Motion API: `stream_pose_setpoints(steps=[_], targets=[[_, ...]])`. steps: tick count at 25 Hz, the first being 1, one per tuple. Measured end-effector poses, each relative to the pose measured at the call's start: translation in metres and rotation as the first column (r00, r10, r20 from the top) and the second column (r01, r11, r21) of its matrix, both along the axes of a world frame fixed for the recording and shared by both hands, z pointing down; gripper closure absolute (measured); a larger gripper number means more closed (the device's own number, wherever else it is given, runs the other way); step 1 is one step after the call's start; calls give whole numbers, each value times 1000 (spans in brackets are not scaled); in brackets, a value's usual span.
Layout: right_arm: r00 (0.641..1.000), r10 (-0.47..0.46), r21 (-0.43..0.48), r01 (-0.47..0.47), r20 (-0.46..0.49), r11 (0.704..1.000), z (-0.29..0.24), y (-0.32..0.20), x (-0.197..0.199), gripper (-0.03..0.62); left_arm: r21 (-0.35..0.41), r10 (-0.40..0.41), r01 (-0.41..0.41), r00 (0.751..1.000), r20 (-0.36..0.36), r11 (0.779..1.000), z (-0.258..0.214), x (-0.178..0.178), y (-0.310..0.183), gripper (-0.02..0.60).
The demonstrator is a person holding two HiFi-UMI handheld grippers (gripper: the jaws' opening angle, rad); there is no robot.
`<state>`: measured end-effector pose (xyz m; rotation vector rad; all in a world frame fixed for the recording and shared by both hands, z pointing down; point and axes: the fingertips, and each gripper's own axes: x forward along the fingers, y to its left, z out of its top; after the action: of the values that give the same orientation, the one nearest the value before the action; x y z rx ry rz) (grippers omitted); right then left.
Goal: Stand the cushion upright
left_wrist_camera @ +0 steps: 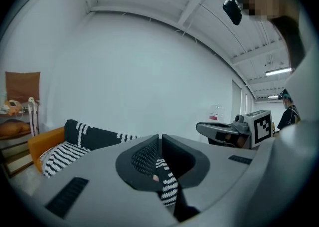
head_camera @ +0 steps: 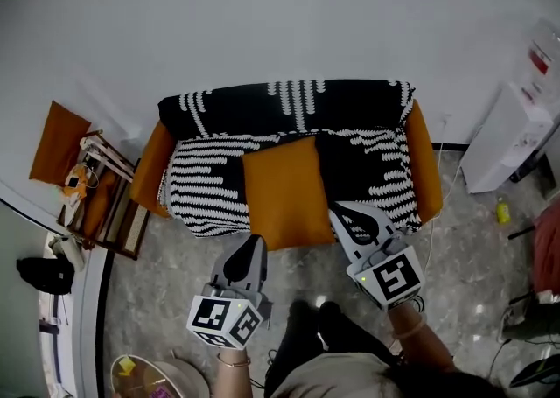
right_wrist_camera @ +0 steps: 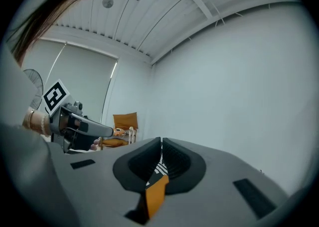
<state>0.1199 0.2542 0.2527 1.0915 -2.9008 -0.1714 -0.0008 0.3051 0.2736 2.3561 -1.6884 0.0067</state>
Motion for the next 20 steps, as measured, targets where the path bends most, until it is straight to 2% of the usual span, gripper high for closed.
stream_pose_setpoints(steps=[6,9,20], targets=[[999,-11,-46,10,-40,999,20,-27,-17,571,-27,-6,7,1000,3,1000,20,-25,-24,555],[999,-11,-54,9,-48,998,32,-43,-25,566,-40,8,-8,1000,4,999,34,-37,-41,512],[992,-27,-110,14,-122,994,97,-101,-68,553,-99,52,-49,998,27,994,101,-100,-101,491]])
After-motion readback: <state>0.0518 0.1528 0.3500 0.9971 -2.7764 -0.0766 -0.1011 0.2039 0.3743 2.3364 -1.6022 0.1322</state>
